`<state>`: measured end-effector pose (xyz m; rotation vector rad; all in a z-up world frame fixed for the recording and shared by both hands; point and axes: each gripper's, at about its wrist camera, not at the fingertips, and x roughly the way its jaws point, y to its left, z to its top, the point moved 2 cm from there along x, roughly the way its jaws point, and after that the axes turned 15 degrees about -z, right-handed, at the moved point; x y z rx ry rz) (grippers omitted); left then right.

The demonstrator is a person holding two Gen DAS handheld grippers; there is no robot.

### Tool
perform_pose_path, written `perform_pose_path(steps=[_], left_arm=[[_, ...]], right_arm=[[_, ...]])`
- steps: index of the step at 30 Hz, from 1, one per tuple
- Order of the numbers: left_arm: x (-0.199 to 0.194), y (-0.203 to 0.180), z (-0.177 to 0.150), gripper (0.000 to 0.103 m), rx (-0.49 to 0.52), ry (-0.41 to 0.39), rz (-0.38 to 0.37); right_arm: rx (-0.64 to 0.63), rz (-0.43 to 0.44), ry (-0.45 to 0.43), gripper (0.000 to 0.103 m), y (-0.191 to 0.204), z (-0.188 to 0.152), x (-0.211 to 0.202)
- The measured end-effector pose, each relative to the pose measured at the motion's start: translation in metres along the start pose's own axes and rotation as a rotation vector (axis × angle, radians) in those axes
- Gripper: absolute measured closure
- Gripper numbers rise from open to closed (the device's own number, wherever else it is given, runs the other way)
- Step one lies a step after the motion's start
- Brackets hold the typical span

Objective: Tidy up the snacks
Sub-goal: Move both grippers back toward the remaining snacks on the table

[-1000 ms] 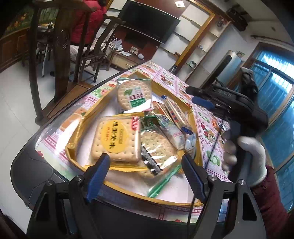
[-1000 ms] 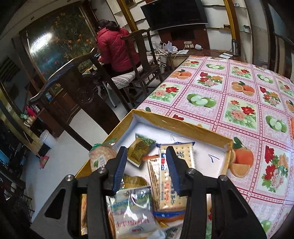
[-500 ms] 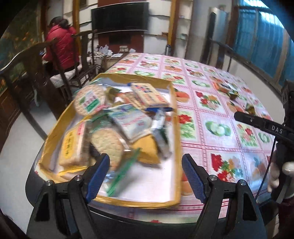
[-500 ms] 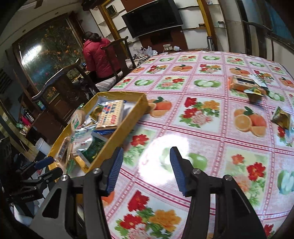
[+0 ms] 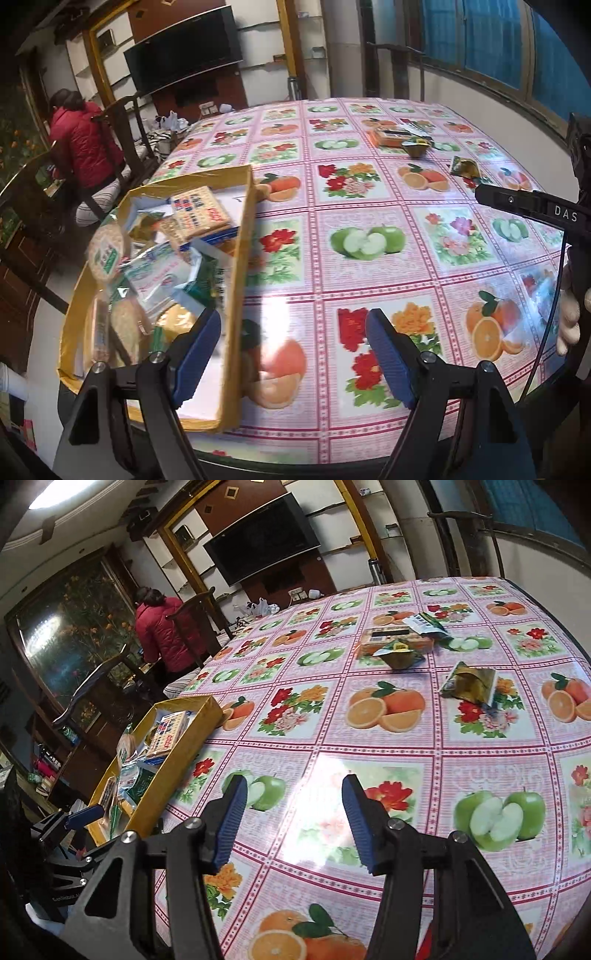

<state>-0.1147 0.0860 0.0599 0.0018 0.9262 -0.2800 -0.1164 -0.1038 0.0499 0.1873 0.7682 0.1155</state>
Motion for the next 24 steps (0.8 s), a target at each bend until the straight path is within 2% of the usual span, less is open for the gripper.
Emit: perform_pose_path(steps=[8, 15, 20, 24], left_arm=[[0.017, -0.02, 0.003, 0.022, 0.029, 0.042, -0.014], [0.029, -0.023, 0.004, 0.022, 0.029, 0.068, -0.022], [0.046, -0.025, 0.007, 0.022, 0.007, 0.086, -0.074], [0.065, -0.034, 0.009, 0.022, 0.008, 0.111, -0.132]], right_arm=[[0.041, -0.036, -0.015, 0.047, -0.038, 0.0, -0.01], [0.063, -0.048, -0.01, 0.047, -0.054, 0.001, -0.007], [0.067, -0.057, -0.005, 0.047, -0.06, 0.01, -0.002], [0.106, -0.094, -0.017, 0.047, -0.076, 0.034, 0.008]])
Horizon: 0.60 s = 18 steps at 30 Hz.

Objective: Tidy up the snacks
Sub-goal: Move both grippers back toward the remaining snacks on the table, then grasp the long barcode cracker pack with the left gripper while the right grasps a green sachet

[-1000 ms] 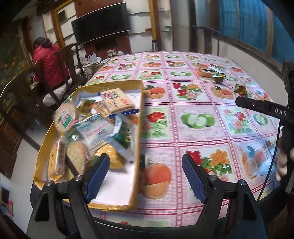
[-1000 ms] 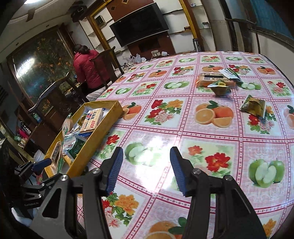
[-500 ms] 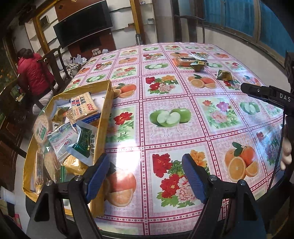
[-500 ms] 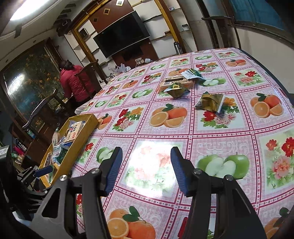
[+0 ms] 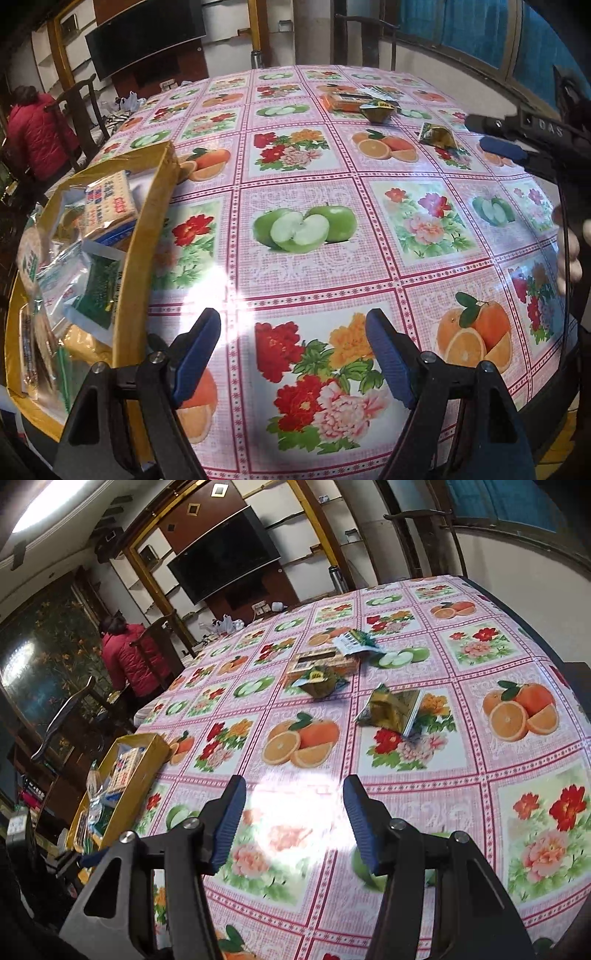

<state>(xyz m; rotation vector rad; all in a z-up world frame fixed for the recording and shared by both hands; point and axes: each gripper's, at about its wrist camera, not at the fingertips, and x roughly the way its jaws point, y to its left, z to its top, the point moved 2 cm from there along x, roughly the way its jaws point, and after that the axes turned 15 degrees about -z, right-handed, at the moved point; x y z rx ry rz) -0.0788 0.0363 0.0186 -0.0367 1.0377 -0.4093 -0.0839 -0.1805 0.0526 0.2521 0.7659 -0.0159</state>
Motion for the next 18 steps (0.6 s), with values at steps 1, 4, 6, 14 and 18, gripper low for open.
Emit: perform_pose_path(steps=[1, 4, 6, 14, 18], left_arm=[[0.003, -0.002, 0.001, 0.022, 0.006, 0.001, -0.006], [0.01, -0.003, 0.006, 0.022, 0.005, -0.01, -0.03], [0.013, -0.002, 0.01, 0.022, -0.005, -0.018, -0.053], [0.029, 0.012, 0.015, 0.022, -0.078, -0.034, -0.124], [0.026, 0.02, 0.017, 0.02, -0.118, -0.08, -0.186]], right_arm=[[0.02, -0.002, 0.002, 0.047, -0.004, 0.008, 0.005], [0.055, -0.024, 0.003, 0.047, -0.011, 0.035, 0.024], [0.024, -0.064, 0.009, 0.047, -0.007, 0.054, 0.04], [0.013, -0.258, 0.051, 0.039, 0.008, 0.129, 0.115], [-0.105, -0.296, 0.098, 0.039, 0.035, 0.147, 0.157]])
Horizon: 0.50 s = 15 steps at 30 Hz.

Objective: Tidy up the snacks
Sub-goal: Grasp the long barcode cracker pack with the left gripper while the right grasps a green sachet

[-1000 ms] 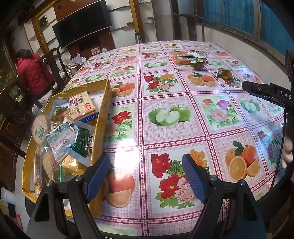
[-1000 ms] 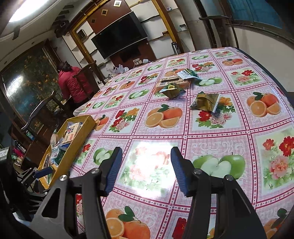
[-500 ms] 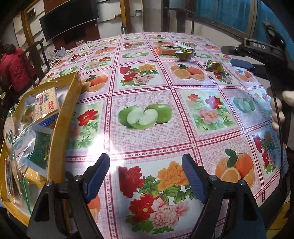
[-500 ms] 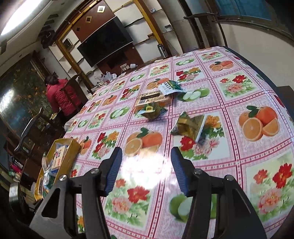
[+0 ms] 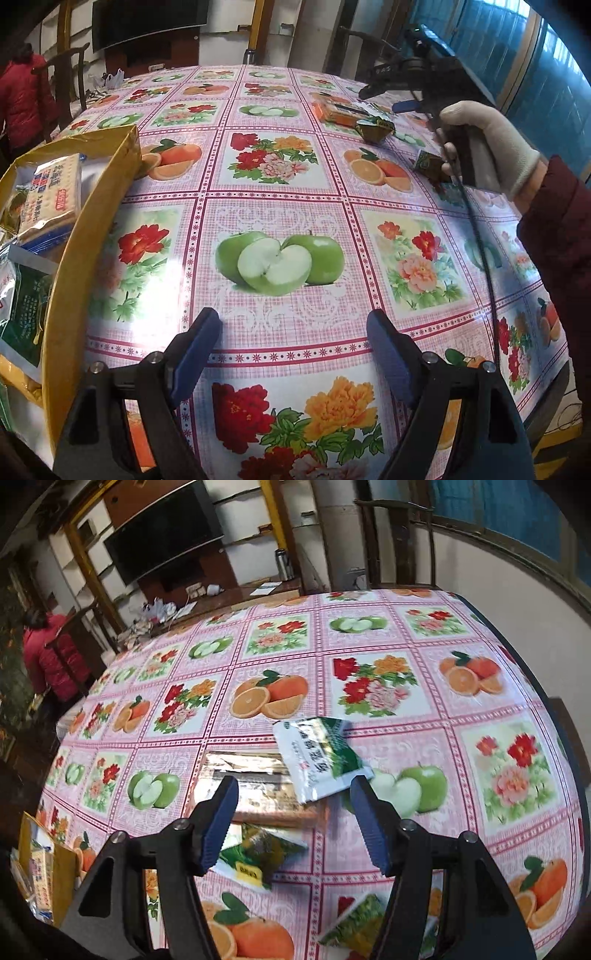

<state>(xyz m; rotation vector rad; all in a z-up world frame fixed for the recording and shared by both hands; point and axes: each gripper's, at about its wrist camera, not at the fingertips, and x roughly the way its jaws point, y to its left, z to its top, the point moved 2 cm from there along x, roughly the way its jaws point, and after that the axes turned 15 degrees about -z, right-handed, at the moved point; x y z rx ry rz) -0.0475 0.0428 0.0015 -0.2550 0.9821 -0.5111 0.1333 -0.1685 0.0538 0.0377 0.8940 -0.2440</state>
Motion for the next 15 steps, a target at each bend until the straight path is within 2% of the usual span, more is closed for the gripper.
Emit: perform_pose_path(steps=[3, 6, 8, 9, 12, 15], left_arm=[[-0.004, 0.009, 0.001, 0.018, -0.05, -0.065, -0.078], [-0.007, 0.014, 0.003, 0.018, -0.073, -0.093, -0.091], [-0.007, 0.013, 0.003, 0.018, -0.074, -0.094, -0.093], [-0.007, 0.013, 0.003, 0.018, -0.075, -0.095, -0.095], [-0.007, 0.015, 0.004, 0.018, -0.083, -0.1, -0.098], [-0.007, 0.016, 0.004, 0.018, -0.086, -0.1, -0.103]], right_arm=[[-0.168, -0.115, -0.031, 0.039, 0.04, 0.008, 0.014], [-0.266, -0.139, -0.039, 0.039, 0.068, 0.011, 0.031], [-0.253, -0.08, -0.032, 0.039, 0.072, 0.012, 0.035], [-0.227, -0.033, 0.018, 0.037, 0.071, 0.011, 0.039], [-0.245, -0.023, 0.05, 0.036, 0.072, 0.001, 0.03], [-0.294, 0.049, 0.086, 0.036, 0.075, -0.02, 0.01]])
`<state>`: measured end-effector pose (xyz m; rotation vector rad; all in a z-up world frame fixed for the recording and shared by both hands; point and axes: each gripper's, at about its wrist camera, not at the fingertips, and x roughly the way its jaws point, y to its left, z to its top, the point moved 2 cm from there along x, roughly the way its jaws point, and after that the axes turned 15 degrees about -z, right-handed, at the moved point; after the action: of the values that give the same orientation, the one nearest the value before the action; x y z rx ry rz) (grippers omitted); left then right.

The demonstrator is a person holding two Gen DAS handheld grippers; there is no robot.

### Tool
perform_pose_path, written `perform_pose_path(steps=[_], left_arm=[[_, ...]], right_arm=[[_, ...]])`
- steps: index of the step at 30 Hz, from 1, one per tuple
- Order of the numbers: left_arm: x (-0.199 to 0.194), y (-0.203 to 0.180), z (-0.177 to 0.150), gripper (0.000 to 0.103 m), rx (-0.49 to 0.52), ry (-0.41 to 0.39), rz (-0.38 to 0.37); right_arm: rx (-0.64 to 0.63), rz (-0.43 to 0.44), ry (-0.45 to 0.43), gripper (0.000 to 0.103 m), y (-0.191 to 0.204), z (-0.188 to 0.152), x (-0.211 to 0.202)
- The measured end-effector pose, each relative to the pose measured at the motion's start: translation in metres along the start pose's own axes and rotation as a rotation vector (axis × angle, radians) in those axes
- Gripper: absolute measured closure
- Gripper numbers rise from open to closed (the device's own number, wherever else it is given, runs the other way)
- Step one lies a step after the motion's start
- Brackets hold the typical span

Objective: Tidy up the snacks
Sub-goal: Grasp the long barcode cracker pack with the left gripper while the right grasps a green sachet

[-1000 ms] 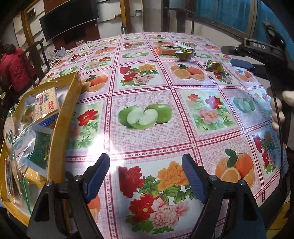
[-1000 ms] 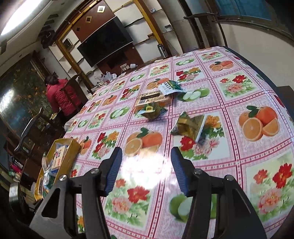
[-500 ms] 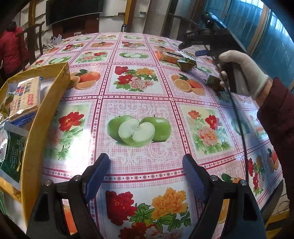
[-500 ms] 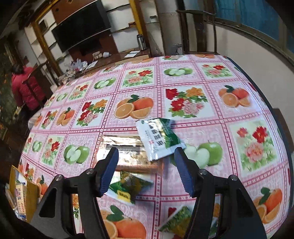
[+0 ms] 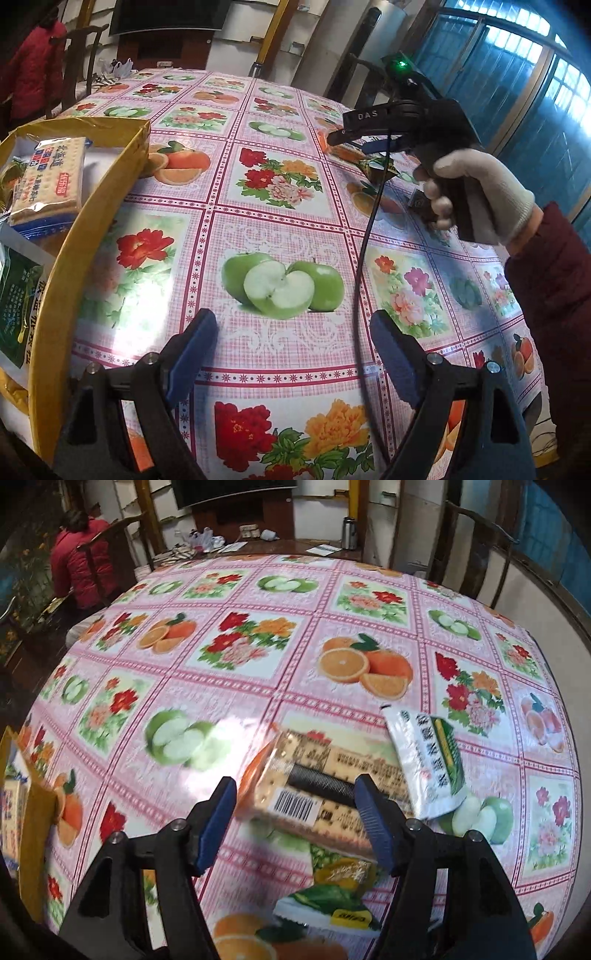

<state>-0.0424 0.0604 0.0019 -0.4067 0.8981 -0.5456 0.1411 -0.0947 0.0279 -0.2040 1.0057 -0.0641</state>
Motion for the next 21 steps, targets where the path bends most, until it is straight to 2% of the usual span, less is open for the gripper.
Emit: perform_pose_path(steps=[2, 3, 4, 6, 8, 9, 11, 12, 14, 17, 19, 21], left_arm=[[-0.001, 0.002, 0.0, 0.018, -0.009, -0.003, -0.011], [-0.001, 0.003, 0.0, 0.018, -0.013, -0.004, -0.016], [-0.002, 0.003, 0.0, 0.018, -0.017, -0.006, -0.019], [-0.004, 0.005, 0.0, 0.018, -0.025, -0.009, -0.026], [-0.003, 0.005, 0.0, 0.018, -0.025, -0.009, -0.023], [-0.003, 0.004, 0.0, 0.018, -0.024, -0.008, -0.021], [-0.003, 0.005, 0.0, 0.018, -0.026, -0.009, -0.024], [-0.003, 0.006, 0.001, 0.018, -0.033, -0.011, -0.032], [-0.004, 0.009, 0.003, 0.018, -0.053, -0.019, -0.054], [-0.006, 0.015, 0.004, 0.018, -0.089, -0.035, -0.093], [-0.007, 0.017, 0.006, 0.018, -0.101, -0.041, -0.103], [-0.006, 0.016, 0.006, 0.018, -0.102, -0.042, -0.105]], right_arm=[[-0.027, 0.083, 0.037, 0.036, 0.007, -0.02, -0.013], [-0.03, 0.187, 0.112, 0.036, 0.012, -0.032, -0.013], [-0.056, 0.235, 0.169, 0.037, 0.022, -0.045, -0.015], [-0.106, 0.159, 0.079, 0.039, 0.024, -0.061, -0.04], [0.006, 0.199, -0.024, 0.039, 0.004, -0.063, -0.066], [0.074, 0.176, -0.076, 0.038, -0.01, -0.061, -0.074], [0.176, 0.049, -0.165, 0.027, -0.032, -0.053, -0.078], [0.213, 0.031, -0.19, 0.026, -0.039, -0.048, -0.074], [0.292, 0.063, -0.178, 0.026, -0.048, -0.038, -0.055], [0.418, 0.184, -0.131, 0.026, -0.052, -0.019, -0.023], [0.47, 0.214, -0.126, 0.026, -0.054, -0.008, -0.01], [0.468, 0.218, -0.123, 0.026, -0.052, 0.004, 0.0]])
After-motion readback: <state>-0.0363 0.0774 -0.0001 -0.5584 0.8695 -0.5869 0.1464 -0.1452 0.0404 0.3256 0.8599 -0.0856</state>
